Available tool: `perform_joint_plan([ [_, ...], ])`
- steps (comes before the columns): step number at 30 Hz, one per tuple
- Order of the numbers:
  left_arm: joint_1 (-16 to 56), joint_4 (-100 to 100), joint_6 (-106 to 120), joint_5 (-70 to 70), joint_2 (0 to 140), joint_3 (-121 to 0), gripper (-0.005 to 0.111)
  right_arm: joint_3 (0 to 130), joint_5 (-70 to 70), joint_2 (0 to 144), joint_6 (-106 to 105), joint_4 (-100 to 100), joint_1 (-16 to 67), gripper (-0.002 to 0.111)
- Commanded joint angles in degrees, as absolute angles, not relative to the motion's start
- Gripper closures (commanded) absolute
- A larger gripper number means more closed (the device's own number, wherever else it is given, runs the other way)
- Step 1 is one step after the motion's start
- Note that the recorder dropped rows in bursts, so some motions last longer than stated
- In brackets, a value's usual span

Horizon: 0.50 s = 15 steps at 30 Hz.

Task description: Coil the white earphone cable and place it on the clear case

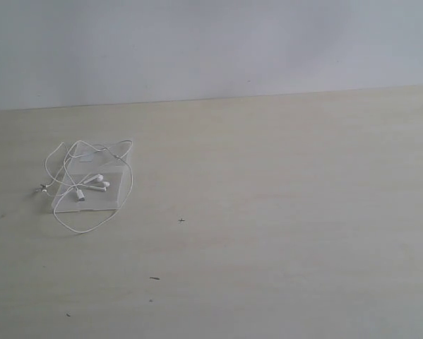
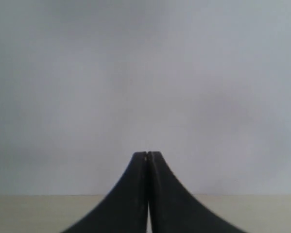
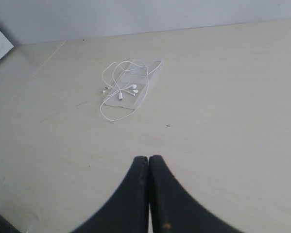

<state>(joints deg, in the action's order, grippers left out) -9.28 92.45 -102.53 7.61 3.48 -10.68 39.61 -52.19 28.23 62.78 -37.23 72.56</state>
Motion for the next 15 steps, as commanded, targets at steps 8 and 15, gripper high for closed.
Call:
perform_joint_plan([
  [8, -9.8, 24.6, -42.5, 4.9, 3.4, -9.1, 0.107, 39.3, -51.5, 28.0, 62.3, -37.4, 72.7, 0.108],
  [15, -9.8, 24.9, -39.3, 5.0, 3.4, 0.0, 0.107, 39.3, -51.5, 28.0, 62.3, -37.4, 72.7, 0.108],
])
